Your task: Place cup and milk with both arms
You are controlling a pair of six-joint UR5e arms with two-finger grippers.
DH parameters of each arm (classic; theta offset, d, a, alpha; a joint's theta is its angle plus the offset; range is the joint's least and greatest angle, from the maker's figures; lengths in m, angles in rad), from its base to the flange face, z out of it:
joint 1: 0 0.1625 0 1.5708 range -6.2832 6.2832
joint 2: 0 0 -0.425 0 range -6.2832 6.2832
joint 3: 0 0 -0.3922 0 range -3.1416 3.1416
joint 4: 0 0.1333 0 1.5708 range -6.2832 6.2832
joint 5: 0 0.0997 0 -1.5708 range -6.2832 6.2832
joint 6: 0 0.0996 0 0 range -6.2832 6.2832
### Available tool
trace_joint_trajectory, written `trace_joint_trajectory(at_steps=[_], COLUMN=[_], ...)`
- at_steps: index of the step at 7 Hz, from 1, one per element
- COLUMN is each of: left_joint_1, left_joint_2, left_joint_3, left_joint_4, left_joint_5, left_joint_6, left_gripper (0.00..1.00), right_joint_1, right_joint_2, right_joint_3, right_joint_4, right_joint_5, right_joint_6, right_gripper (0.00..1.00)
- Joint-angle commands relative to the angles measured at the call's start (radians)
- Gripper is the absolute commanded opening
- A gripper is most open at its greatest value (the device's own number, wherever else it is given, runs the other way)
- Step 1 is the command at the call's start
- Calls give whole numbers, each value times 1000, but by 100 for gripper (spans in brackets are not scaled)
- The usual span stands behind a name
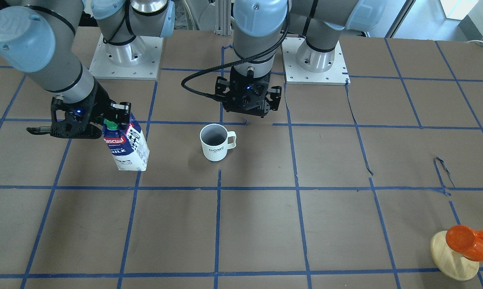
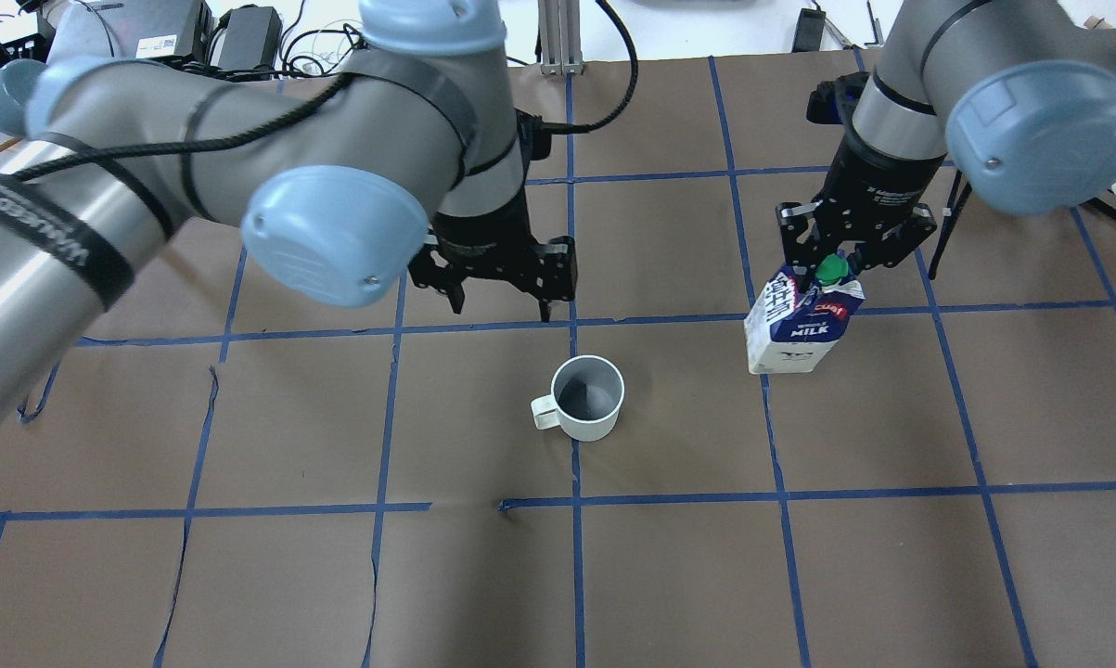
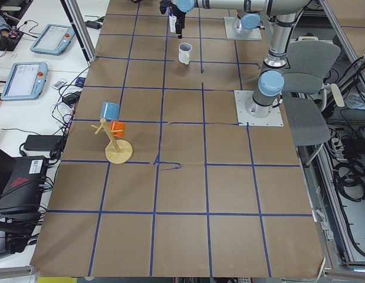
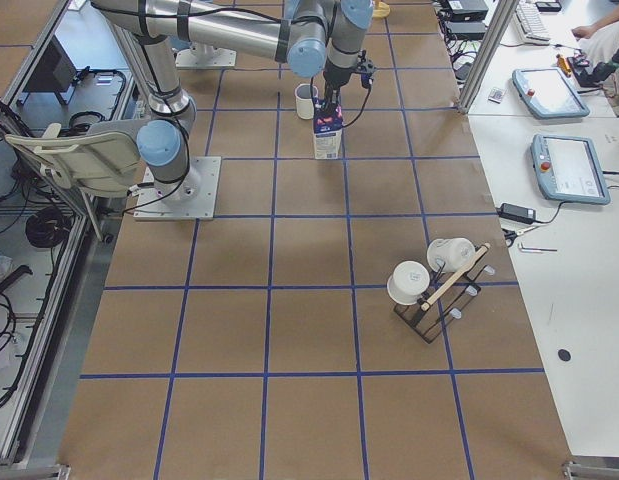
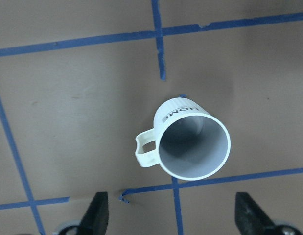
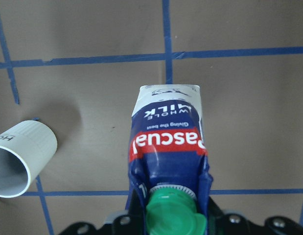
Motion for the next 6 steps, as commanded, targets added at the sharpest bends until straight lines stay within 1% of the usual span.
trace_joint_trajectory(at_steps=[1,2,3,4,6], left_joint_1=[112,170,195,206,243], left_joint_2=[96,124,135,146,149], left_joint_3=[12,9,12,17,23], left_joint_4=[-63,-60,-55,-47,-17], left_joint_5=[67,67,67,71,64], left_joint_6=[128,139,141,147,130], left_gripper=[88,88,89,100,100], right_joint_1=[109,153,196,220,237], right_joint_2=[26,49,75,92,93], right_joint_3=[1,3,1,6,36], right_joint_4=[-17,-53,-98,-144,-147], right_joint_5=[26,29,56,58,67], right_joint_6=[157,206,266,298,298], right_gripper=[13,15,16,16,16])
